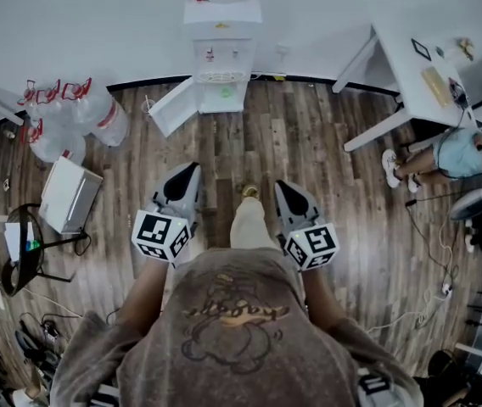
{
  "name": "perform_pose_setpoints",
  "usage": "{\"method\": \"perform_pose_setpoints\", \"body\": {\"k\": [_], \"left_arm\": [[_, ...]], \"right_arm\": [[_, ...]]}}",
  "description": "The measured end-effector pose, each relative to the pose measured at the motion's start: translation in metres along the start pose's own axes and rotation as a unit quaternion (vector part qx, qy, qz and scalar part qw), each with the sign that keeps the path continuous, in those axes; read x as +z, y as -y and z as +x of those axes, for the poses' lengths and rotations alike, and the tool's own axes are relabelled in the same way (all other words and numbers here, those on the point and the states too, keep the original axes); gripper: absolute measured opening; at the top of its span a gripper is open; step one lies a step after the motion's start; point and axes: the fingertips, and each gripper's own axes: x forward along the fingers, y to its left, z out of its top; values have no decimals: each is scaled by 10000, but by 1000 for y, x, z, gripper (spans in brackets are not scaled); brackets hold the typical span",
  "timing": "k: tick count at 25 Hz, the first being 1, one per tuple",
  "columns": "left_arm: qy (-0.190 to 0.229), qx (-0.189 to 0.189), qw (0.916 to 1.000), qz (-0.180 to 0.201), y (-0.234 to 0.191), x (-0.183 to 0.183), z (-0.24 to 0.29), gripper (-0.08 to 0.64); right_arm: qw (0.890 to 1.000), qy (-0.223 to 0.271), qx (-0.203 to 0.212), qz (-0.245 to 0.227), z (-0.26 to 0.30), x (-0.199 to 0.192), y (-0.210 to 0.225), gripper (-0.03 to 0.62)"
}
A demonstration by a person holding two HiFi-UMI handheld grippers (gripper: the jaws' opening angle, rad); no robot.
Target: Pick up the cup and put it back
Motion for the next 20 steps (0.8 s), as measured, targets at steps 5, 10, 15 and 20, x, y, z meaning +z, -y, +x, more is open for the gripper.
{"method": "perform_pose_setpoints", "body": {"k": [5,10,15,20], "left_arm": [[-3,69,10000,-26,-16,16,54,3],[-23,154,9999,-64,-24,31,105,3],[12,326,9994,-95,-32,43,151,3],[61,592,9982,-98,-40,53,189,3]], "right_arm": [[9999,27,117,26,44,22,41,2],[9997,5,237,8,78,45,83,2],[9994,-54,346,8,105,62,129,2],[9982,-79,594,-33,131,74,166,2]]}}
